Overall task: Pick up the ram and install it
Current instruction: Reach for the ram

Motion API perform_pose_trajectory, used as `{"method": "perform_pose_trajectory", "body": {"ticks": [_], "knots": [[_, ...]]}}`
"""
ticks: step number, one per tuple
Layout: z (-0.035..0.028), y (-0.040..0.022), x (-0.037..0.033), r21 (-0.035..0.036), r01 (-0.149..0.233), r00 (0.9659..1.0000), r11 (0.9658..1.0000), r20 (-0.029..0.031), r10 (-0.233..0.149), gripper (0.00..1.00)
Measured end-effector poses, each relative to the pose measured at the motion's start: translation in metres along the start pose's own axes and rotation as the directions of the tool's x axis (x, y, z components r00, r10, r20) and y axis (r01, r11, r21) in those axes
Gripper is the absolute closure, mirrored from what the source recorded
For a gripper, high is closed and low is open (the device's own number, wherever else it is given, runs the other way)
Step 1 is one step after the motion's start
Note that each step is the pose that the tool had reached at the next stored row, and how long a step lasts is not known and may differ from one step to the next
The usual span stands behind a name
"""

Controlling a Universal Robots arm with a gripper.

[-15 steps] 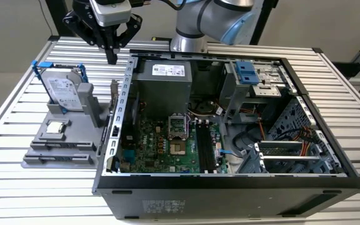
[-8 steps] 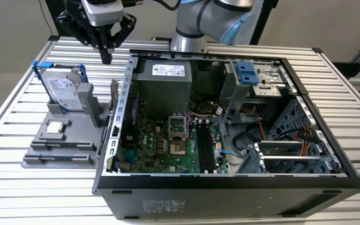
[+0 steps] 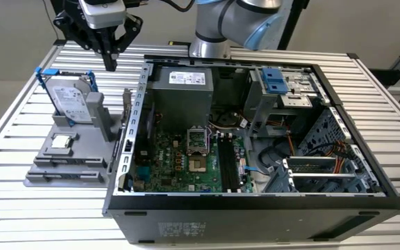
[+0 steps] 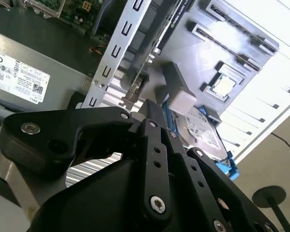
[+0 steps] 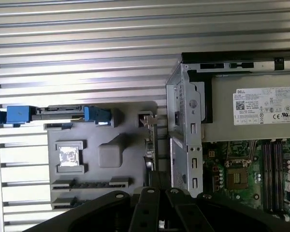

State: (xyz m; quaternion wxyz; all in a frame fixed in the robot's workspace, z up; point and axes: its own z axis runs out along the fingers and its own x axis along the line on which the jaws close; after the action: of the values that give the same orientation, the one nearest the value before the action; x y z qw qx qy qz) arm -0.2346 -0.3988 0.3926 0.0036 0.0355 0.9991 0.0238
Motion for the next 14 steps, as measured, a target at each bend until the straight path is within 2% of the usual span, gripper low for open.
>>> {"method": "perform_pose_trajectory", "body": {"ticks": [5,14], "knots": [[-0.0001,-0.0006,0.0089,0.0002,0.000,1.0000,1.0000,-0.0020,0.000,1.00],[-0.0003,-0.0019,0.0271,0.0002,0.000,1.0000,1.0000,-0.0022,0.000,1.00]]}}
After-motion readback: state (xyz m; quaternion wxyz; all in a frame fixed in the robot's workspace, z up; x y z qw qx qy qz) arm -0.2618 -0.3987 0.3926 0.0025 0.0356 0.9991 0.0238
